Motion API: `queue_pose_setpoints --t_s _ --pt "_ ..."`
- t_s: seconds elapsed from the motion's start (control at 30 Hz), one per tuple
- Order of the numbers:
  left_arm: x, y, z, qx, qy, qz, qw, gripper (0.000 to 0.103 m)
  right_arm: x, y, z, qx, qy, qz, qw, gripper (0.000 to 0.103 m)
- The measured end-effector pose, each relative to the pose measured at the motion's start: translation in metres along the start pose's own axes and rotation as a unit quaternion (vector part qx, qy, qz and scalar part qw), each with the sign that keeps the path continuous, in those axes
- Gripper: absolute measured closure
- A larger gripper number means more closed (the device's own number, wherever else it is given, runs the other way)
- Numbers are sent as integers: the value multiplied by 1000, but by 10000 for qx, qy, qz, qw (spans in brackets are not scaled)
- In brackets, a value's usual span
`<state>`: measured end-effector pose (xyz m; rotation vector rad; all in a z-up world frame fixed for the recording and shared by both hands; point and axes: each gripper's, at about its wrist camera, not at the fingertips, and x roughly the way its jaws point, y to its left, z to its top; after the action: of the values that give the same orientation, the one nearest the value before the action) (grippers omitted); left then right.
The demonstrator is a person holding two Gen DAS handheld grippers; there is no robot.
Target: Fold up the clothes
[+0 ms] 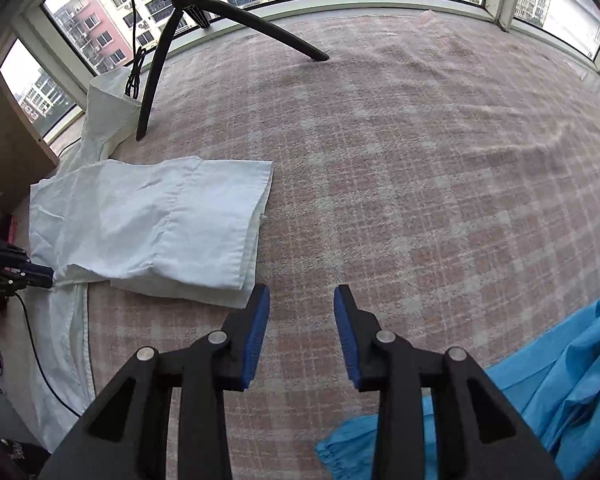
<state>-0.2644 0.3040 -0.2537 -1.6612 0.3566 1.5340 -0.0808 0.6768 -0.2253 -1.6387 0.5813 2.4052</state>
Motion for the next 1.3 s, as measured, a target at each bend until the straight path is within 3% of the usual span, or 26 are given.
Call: queue_pose_setpoints --t_s 0.17,0.23,0.33,0.4,0.77,0.9,1.0,1.03,1.07,1.1,1.13,1.23,1.3 --pt "0 -6 1 13 35 60 10000 91 4 -22 -3 884 161 1115 9897 69" --pt "0 -6 1 13 30 52 10000 90 1 -36 -3 1241 101 1397 9823 59" --pt "0 -6 1 1 29 42 10000 90 -4 -46 -1 1554 56 1833 9707 57" --pt "0 -7 1 2 34 48 10000 90 -3 -51 2 1724 110 2097 9624 48" --pt "-2 -5 3 -13 43 23 10000 90 8 -54 17 2040 146 2206 9537 48" --pt "-2 -5 4 19 67 42 10000 90 27 -29 29 1677 377 2049 9636 48" --pt "-3 -5 5 45 71 41 10000 89 45 -8 28 1377 564 2213 9638 48" --pt "-3 -5 5 52 71 36 10000 89 50 0 27 1265 615 2266 9638 56" --pt "-4 -4 5 58 72 31 10000 89 53 7 28 1150 693 2306 9637 88" --pt "-4 -4 5 65 72 25 9999 89 54 14 29 1106 755 2363 9624 97" --pt "-4 -4 5 71 73 20 9999 89 52 22 30 1005 764 2374 9632 97" --pt "-5 -3 6 91 74 4 9999 89 -3 60 45 -332 -128 1550 9873 97" --pt "-6 -2 6 104 75 -6 9999 89 -24 77 50 -948 -440 1175 9876 97"
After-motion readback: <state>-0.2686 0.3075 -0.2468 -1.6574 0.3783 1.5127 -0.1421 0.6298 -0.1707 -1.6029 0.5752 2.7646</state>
